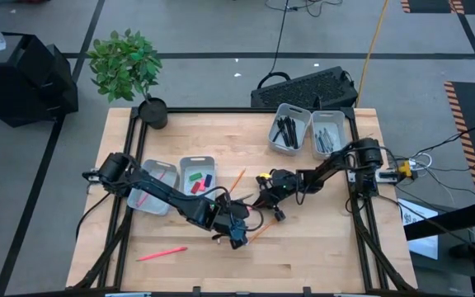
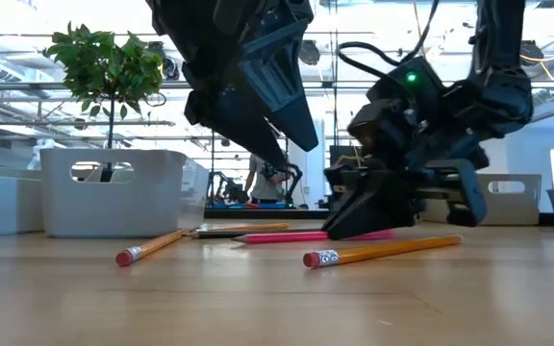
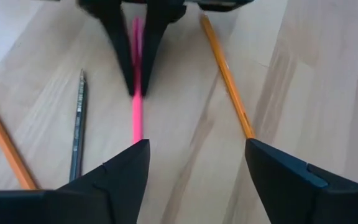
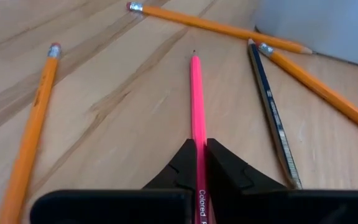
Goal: Sort crayons/erasers/pens/pencils in bins
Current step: Put the pink pencil into the bottom left gray bin
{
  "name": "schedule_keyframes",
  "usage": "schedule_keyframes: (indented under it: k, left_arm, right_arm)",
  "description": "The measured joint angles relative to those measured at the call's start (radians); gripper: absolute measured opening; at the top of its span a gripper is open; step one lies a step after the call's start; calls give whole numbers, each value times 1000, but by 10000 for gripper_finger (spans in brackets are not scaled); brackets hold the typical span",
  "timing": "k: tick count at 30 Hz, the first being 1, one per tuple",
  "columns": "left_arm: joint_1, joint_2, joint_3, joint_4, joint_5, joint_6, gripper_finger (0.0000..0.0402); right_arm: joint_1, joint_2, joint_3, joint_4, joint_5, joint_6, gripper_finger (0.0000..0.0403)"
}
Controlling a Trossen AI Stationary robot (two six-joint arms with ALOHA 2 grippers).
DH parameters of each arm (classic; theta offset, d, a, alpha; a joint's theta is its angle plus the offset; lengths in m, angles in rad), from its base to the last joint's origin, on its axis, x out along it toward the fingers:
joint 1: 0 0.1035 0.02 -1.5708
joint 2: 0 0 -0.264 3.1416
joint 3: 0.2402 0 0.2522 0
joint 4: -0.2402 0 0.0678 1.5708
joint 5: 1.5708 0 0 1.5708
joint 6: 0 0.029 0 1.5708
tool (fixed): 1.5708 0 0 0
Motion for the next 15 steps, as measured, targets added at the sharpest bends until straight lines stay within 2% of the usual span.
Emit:
schedule_keyframes:
  k: [8,15]
  left_arm:
    - [18,8,0,-18,-19,-8,251]
    - [52,33,-3,6,13,5,252]
  right_arm:
    - [12,-125,-3,-83,13,-10,10]
    - [50,-226,0,-163,62,-2,9]
